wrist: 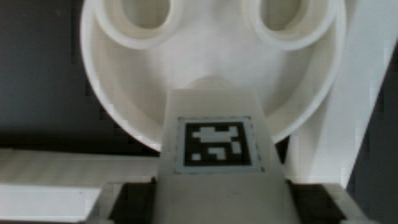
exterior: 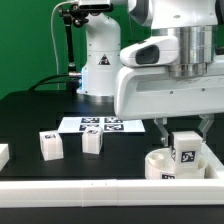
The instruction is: Assemble stool
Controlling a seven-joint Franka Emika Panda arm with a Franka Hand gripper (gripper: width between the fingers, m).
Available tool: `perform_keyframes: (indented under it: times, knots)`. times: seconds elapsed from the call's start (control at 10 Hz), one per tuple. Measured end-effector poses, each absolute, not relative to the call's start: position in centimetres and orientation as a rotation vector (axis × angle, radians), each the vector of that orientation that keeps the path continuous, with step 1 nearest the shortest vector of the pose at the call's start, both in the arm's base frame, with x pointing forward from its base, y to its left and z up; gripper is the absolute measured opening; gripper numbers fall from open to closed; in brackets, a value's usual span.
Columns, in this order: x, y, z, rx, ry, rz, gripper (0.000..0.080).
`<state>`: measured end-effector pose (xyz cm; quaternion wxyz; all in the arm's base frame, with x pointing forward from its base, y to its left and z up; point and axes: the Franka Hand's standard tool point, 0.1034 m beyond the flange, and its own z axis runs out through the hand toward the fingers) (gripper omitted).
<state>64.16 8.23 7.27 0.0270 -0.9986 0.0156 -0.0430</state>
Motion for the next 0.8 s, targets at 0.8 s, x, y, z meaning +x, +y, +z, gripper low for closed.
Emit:
perform_keyframes:
  times: [0.8]
  knots:
    - [64.16, 7.21, 7.19, -2.991, 0.683, -0.179, 0.0533]
